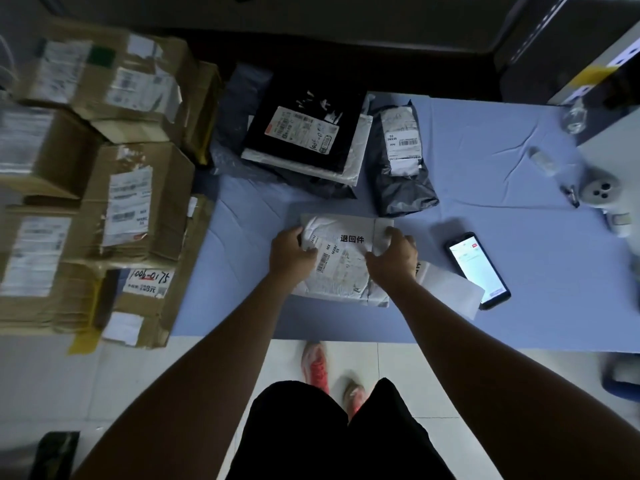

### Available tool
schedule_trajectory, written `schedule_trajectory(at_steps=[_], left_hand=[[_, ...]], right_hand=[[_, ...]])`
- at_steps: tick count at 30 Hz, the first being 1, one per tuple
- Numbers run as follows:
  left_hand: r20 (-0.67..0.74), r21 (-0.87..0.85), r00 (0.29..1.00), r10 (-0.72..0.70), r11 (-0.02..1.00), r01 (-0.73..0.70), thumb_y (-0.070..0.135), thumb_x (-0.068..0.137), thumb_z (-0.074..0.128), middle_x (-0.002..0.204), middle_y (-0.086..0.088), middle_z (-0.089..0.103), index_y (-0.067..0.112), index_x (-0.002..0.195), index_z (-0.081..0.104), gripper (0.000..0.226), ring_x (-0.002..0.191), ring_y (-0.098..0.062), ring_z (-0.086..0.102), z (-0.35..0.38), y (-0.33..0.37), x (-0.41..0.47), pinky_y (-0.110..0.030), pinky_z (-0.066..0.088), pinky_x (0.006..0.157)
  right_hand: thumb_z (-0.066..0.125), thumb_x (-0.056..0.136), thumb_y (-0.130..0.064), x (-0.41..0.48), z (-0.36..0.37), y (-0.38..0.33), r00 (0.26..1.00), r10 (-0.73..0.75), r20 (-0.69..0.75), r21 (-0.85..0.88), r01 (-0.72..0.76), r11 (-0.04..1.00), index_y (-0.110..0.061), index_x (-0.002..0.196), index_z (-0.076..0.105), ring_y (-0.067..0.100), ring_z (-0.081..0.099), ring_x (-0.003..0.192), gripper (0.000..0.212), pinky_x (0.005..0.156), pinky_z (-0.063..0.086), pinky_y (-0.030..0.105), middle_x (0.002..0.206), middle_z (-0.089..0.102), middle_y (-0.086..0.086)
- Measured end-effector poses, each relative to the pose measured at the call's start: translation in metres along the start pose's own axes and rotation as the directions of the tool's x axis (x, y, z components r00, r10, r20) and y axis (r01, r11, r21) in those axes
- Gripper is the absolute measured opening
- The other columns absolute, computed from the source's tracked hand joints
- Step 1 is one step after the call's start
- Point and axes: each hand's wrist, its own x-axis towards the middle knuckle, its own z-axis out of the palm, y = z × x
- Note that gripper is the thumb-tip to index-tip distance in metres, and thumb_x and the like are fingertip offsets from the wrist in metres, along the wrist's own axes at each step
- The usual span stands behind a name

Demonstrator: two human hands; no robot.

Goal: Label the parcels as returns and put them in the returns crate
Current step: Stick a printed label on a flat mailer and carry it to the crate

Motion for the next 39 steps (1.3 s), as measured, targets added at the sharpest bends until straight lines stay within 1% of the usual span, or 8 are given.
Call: schedule_trajectory(at_steps=[7,12,16,20,27,32,36,39], left_hand=[[-0.173,0.044,0.982,0.074,0.997,-0.067,0.02,0.075,0.078,0.086,-0.009,0.07,0.01,0.099,0.071,0.026,0.077,-0.022,0.065,-0.035,-0.01,-0.059,-0.033,0.054,0.069],[-0.341,0.143,0.939,0.047,0.99,0.003,0.032,0.076,0.079,0.098,-0.019,0.066,0.001,0.111,0.067,0.048,0.094,-0.032,0.061,-0.074,-0.006,-0.12,-0.035,0.045,0.075],[-0.441,0.046,0.898,-0.013,0.998,0.037,0.032,0.069,0.082,0.096,-0.009,0.07,0.01,0.106,0.069,0.045,0.086,-0.024,0.068,-0.127,-0.012,-0.18,-0.035,0.059,0.073],[-0.513,-0.011,0.857,-0.036,0.999,0.036,0.019,0.07,0.084,0.091,0.0,0.068,0.011,0.108,0.067,0.043,0.081,-0.021,0.068,-0.182,-0.032,-0.235,-0.033,0.06,0.069],[-0.578,-0.051,0.803,-0.149,0.988,0.147,0.037,0.064,0.082,0.104,-0.004,0.068,0.017,0.114,0.067,0.057,0.092,-0.025,0.065,-0.29,-0.119,-0.291,-0.041,0.059,0.08],[-0.6,-0.1,0.775,-0.197,0.98,0.172,0.02,0.071,0.084,0.11,-0.004,0.067,0.013,0.125,0.064,0.057,0.099,-0.025,0.063,-0.378,-0.206,-0.302,-0.039,0.057,0.089],[-0.583,-0.109,0.779,-0.229,0.973,0.205,0.016,0.075,0.082,0.11,-0.009,0.059,0.012,0.132,0.06,0.061,0.098,-0.029,0.06,-0.444,-0.284,-0.3,-0.042,0.057,0.089],[-0.578,-0.077,0.783,-0.23,0.971,0.228,0.018,0.073,0.084,0.106,-0.009,0.058,0.012,0.13,0.061,0.061,0.095,-0.03,0.062,-0.486,-0.334,-0.285,-0.041,0.059,0.083]], right_hand=[[0.069,0.079,-0.016,-0.061,-0.015,-0.018,0.986,-0.166,-0.007,0.073,0.166,0.983,-0.011,0.145,0.044,0.032,0.044,0.124,0.071,0.105,0.042,0.042,0.132,0.046,0.012],[0.07,0.083,-0.018,-0.119,-0.017,-0.037,0.944,-0.328,0.02,0.062,0.326,0.943,-0.009,0.145,0.043,0.034,0.043,0.124,0.068,0.103,0.039,0.036,0.134,0.044,0.014],[0.072,0.081,-0.02,-0.17,-0.015,-0.055,0.893,-0.445,0.069,0.123,0.435,0.892,-0.009,0.144,0.044,0.033,0.044,0.123,0.069,0.101,0.041,0.037,0.134,0.045,0.012],[0.073,0.079,-0.021,-0.229,0.007,-0.085,0.841,-0.531,0.101,0.126,0.519,0.846,-0.01,0.142,0.047,0.034,0.05,0.12,0.069,0.101,0.043,0.039,0.13,0.048,0.012],[0.074,0.075,-0.021,-0.328,0.085,-0.15,0.735,-0.659,0.158,0.098,0.653,0.751,-0.009,0.133,0.053,0.034,0.051,0.118,0.063,0.1,0.043,0.039,0.125,0.053,0.015],[0.078,0.068,-0.016,-0.393,0.174,-0.21,0.657,-0.734,0.171,0.108,0.728,0.677,-0.003,0.111,0.061,0.028,0.056,0.102,0.047,0.095,0.047,0.038,0.105,0.06,0.01],[0.075,0.073,-0.021,-0.438,0.256,-0.253,0.661,-0.704,0.259,0.066,0.715,0.696,-0.006,0.132,0.054,0.031,0.047,0.127,0.064,0.108,0.04,0.039,0.132,0.055,0.011],[0.073,0.074,-0.021,-0.453,0.311,-0.282,0.679,-0.663,0.317,0.064,0.682,0.729,-0.008,0.133,0.053,0.03,0.05,0.123,0.063,0.102,0.042,0.035,0.128,0.057,0.011]])
